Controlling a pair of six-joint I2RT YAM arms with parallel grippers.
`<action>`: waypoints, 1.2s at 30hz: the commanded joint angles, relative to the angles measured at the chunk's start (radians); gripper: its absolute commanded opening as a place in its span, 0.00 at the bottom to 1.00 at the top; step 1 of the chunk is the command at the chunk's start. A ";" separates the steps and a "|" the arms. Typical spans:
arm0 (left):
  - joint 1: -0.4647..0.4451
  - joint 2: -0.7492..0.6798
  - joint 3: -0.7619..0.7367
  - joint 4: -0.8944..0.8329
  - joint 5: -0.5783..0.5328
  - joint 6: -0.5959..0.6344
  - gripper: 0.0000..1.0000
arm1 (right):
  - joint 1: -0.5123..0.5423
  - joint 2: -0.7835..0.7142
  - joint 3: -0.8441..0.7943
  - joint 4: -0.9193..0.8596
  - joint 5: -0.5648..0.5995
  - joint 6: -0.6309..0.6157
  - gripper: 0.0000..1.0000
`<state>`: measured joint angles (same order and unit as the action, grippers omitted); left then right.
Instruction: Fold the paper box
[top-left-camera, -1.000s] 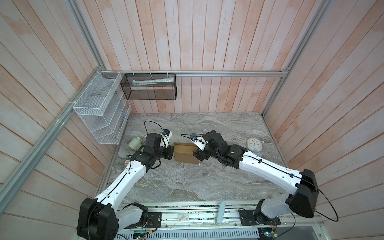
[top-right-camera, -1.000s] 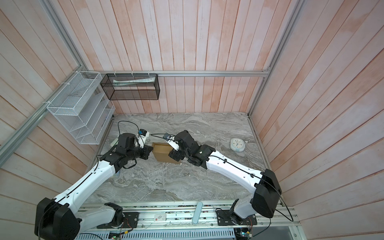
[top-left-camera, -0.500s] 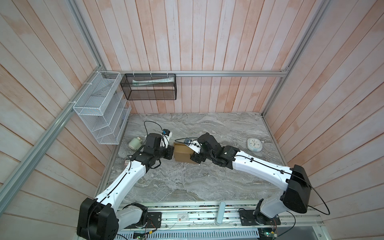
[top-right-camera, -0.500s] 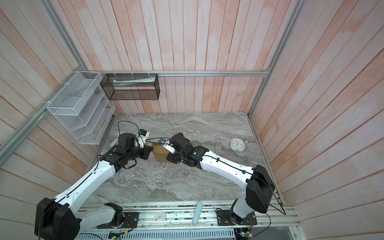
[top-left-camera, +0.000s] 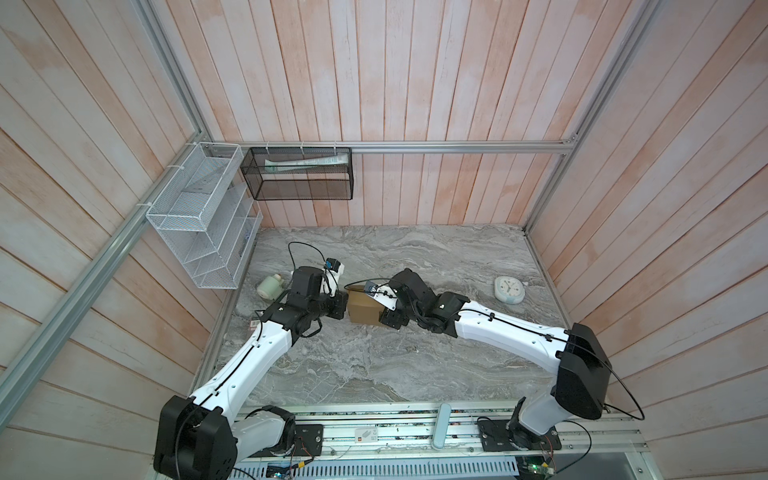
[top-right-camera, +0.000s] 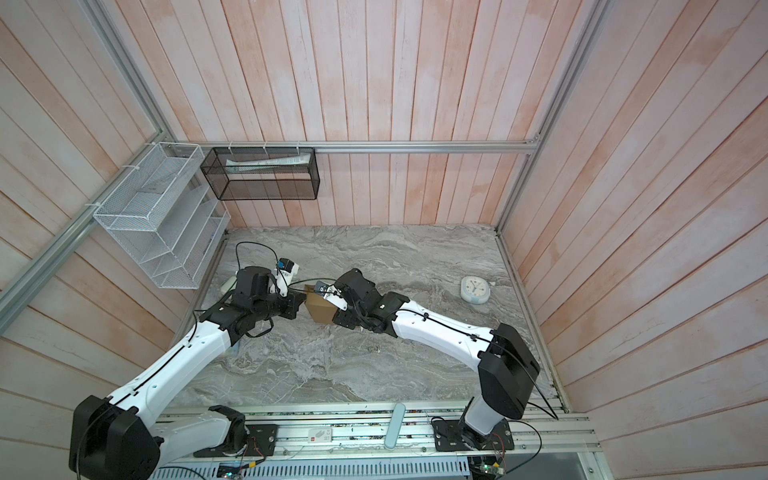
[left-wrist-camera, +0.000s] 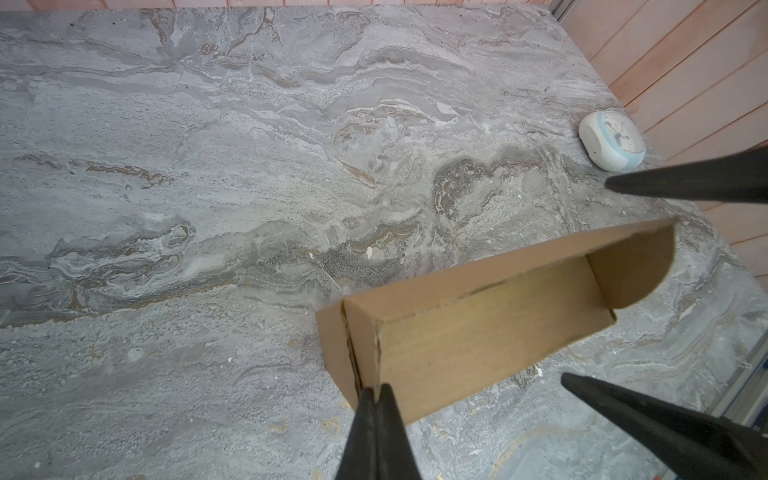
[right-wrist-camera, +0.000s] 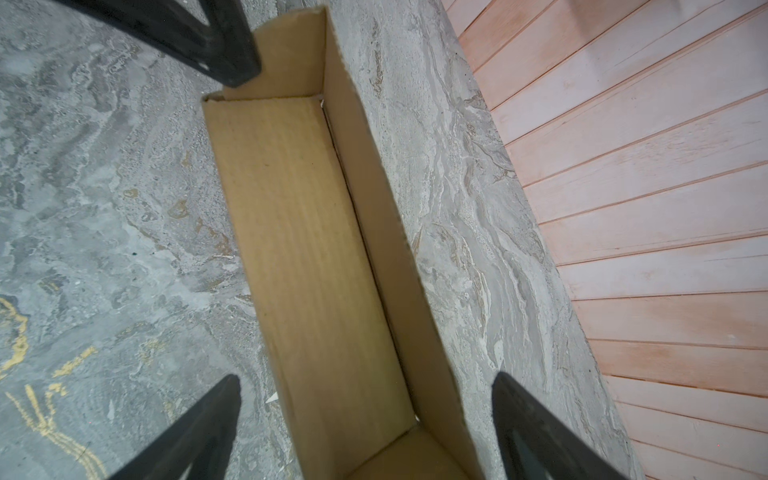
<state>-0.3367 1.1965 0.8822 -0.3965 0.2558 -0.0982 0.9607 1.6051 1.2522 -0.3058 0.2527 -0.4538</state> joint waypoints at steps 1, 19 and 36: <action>-0.007 0.004 -0.020 -0.033 0.002 0.005 0.00 | 0.006 0.006 0.016 0.017 -0.005 -0.013 0.94; -0.007 0.000 -0.020 -0.035 -0.008 0.002 0.01 | 0.006 0.029 0.006 0.024 -0.024 -0.011 0.84; -0.007 -0.002 -0.019 -0.036 -0.013 0.000 0.03 | 0.006 0.041 0.006 0.016 -0.052 0.003 0.74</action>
<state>-0.3370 1.1965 0.8822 -0.3969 0.2523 -0.0982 0.9607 1.6249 1.2518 -0.2871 0.2256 -0.4644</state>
